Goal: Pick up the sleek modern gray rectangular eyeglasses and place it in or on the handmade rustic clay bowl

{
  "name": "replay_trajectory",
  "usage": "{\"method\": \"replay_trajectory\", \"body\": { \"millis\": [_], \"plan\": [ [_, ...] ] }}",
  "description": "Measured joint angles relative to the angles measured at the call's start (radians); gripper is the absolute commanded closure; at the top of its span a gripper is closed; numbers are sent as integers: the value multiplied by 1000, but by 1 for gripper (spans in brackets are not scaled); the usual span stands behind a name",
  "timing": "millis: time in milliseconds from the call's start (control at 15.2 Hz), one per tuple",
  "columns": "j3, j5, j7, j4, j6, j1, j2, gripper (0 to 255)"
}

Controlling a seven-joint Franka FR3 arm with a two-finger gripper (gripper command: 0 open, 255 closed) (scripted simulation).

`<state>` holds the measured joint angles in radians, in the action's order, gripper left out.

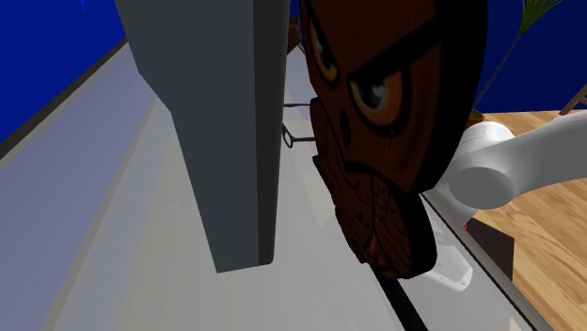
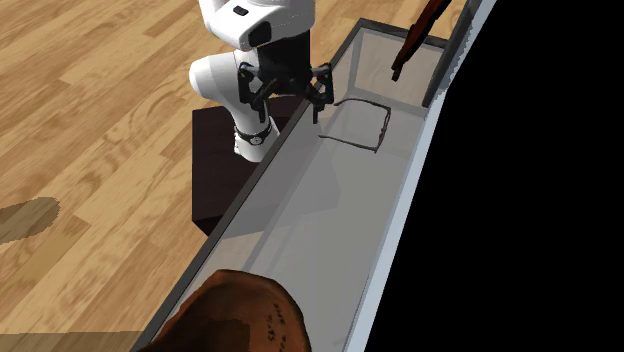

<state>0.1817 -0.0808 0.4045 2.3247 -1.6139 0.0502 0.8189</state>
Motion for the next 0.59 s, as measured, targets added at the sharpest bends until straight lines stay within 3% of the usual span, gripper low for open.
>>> {"method": "replay_trajectory", "body": {
  "millis": [594],
  "plan": [
    [226,-111,248,-78,-9,33,-90,0]
  ]
}}
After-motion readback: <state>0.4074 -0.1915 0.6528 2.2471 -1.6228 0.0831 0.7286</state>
